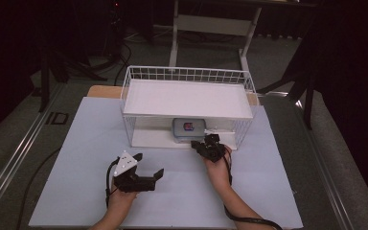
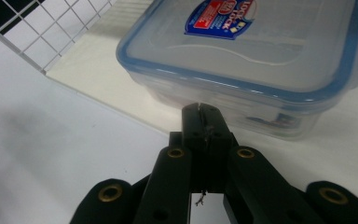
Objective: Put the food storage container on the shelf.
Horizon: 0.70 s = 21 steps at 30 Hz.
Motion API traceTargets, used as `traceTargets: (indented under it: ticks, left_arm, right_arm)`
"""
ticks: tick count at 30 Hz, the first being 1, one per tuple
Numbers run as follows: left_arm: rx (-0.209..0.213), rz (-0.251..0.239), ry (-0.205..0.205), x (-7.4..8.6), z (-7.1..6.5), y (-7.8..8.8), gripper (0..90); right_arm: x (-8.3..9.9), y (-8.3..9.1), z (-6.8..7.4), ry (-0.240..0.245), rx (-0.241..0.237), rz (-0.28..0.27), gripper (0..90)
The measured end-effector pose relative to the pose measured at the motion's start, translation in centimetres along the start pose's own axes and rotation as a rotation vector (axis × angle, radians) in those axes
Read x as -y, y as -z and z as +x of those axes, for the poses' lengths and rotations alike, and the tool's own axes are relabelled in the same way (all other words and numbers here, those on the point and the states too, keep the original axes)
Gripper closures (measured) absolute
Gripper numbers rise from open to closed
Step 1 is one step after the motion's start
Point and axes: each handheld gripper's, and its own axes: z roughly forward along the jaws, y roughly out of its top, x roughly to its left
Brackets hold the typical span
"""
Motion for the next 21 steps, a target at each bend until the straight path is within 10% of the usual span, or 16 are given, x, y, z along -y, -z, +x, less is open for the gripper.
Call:
traceTargets:
  ticks: [21]
  left_arm:
    - [-0.001,-0.009,-0.006,-0.2,0.2,0.2,1.4]
  right_arm:
    - [-1.4,-3.2,1.5,0.023,-0.006,-0.001,89.9]
